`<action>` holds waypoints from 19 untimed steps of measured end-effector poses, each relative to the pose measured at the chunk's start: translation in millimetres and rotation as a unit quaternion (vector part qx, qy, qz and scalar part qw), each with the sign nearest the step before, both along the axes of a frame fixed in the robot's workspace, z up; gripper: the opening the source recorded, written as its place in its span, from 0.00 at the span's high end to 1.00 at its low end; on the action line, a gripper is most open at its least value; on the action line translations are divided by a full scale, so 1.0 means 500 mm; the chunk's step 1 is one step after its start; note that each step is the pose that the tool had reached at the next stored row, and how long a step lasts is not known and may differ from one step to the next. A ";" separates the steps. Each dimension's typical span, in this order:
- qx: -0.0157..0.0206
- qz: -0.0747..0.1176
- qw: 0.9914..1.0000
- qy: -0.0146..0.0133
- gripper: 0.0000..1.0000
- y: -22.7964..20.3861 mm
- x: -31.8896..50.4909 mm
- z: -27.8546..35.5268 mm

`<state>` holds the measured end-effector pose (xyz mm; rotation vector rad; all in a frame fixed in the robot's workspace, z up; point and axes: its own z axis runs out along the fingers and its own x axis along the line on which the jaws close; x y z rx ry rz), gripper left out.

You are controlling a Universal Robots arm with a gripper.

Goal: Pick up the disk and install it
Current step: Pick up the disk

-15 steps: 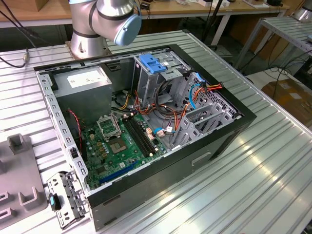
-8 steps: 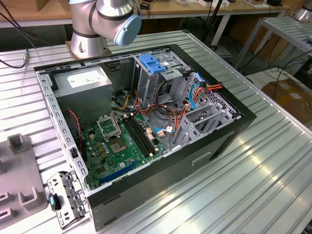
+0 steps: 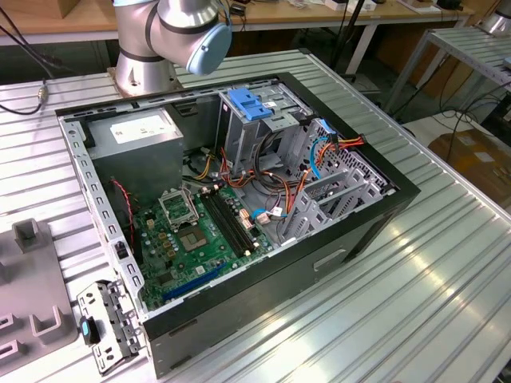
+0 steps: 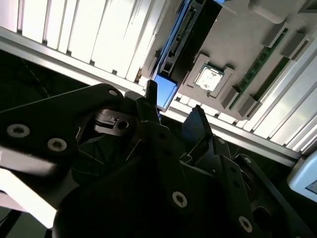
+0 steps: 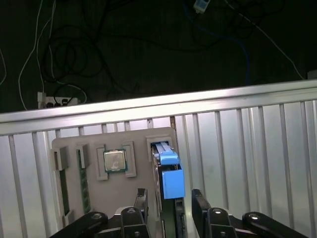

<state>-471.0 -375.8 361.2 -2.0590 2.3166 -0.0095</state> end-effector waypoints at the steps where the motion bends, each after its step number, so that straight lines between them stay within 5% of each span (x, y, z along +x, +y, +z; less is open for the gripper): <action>1: 0.000 0.000 1.000 0.000 0.52 0.0000 0.000 0.000; 9: 0.000 0.000 1.000 0.000 0.44 0.0002 0.000 -0.001; 13: 0.000 0.000 1.000 0.001 0.44 0.0087 0.001 -0.021; 19: 0.000 0.000 1.000 0.005 0.44 0.0100 0.001 -0.040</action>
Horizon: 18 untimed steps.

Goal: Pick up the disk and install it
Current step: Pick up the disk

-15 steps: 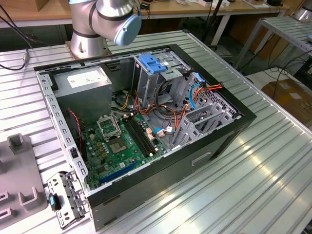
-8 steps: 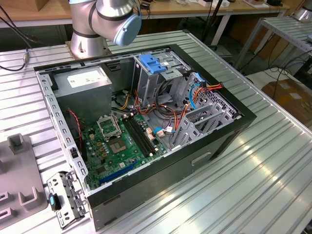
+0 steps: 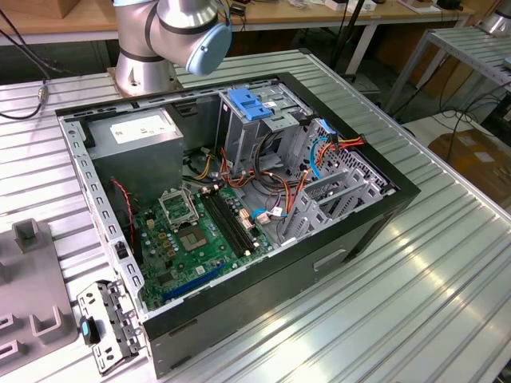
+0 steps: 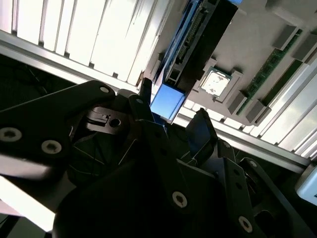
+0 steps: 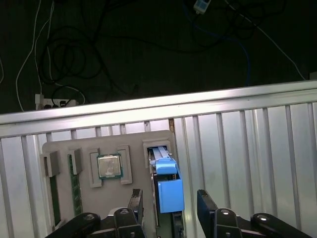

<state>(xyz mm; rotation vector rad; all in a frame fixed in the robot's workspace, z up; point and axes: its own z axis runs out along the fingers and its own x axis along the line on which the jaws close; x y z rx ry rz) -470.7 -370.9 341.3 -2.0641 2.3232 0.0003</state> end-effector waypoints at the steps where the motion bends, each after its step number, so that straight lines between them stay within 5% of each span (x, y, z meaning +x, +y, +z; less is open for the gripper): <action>1: 0.000 0.000 1.000 0.000 0.44 -0.0001 0.000 -0.001; 13: 0.000 0.000 1.000 0.001 0.44 -0.0001 -0.005 -0.004; 18: 0.000 0.000 1.000 0.001 0.44 0.0024 -0.008 -0.019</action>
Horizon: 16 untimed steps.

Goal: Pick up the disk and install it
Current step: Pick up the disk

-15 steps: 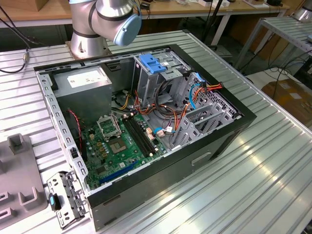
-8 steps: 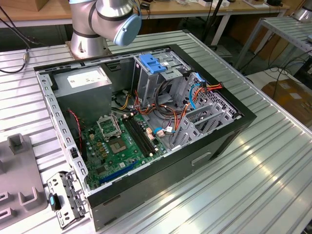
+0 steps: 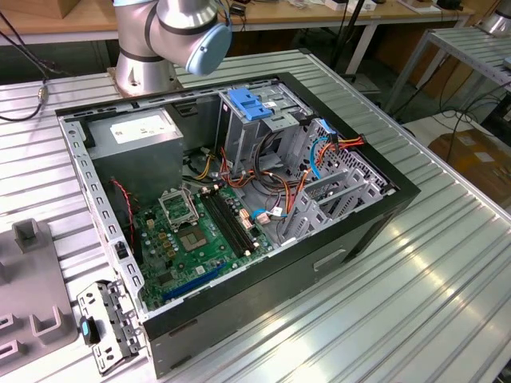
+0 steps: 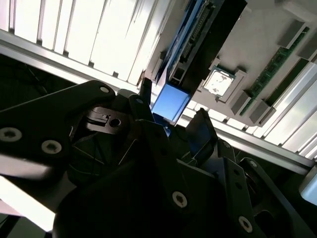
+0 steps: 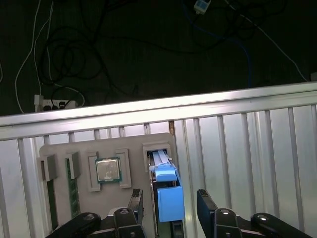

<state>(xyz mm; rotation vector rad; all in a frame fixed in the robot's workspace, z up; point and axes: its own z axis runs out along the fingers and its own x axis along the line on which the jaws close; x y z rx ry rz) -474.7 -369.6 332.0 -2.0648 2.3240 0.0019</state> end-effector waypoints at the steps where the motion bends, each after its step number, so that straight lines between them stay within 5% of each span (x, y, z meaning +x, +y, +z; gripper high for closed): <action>1: 0.000 0.000 1.000 0.000 0.44 0.0014 -0.002 -0.005; 6: 0.000 0.000 1.000 0.008 0.44 0.0076 -0.004 -0.018; 10: 0.000 0.000 1.000 0.009 0.44 0.0082 -0.004 -0.038; 16: -0.001 0.010 1.000 0.010 0.44 0.0082 0.001 -0.044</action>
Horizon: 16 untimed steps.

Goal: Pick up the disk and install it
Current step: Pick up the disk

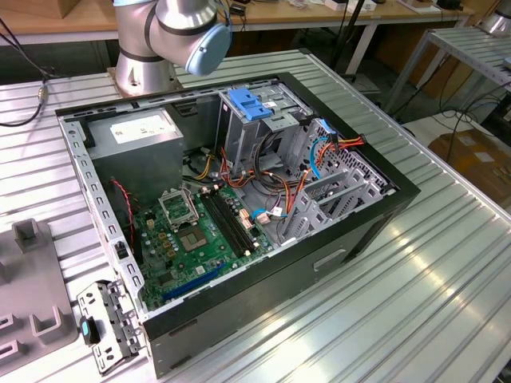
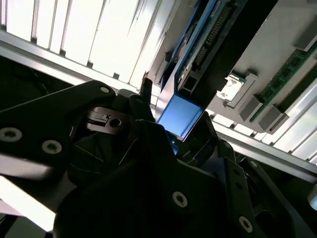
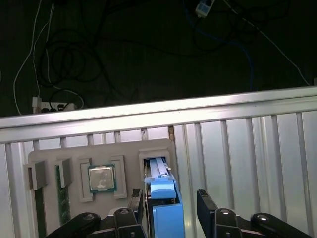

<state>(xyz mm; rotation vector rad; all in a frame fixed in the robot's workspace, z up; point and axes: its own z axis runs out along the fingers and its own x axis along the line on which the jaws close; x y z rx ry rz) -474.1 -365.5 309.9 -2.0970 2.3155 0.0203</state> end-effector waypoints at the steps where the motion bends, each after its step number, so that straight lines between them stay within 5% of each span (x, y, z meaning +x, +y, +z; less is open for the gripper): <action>1: 0.000 0.003 1.000 0.000 0.44 0.0000 0.000 -0.001; 10: 0.000 0.047 0.999 0.000 0.44 -0.0024 -0.003 -0.023; 16: 0.000 0.053 0.999 -0.001 0.44 -0.0059 -0.003 -0.024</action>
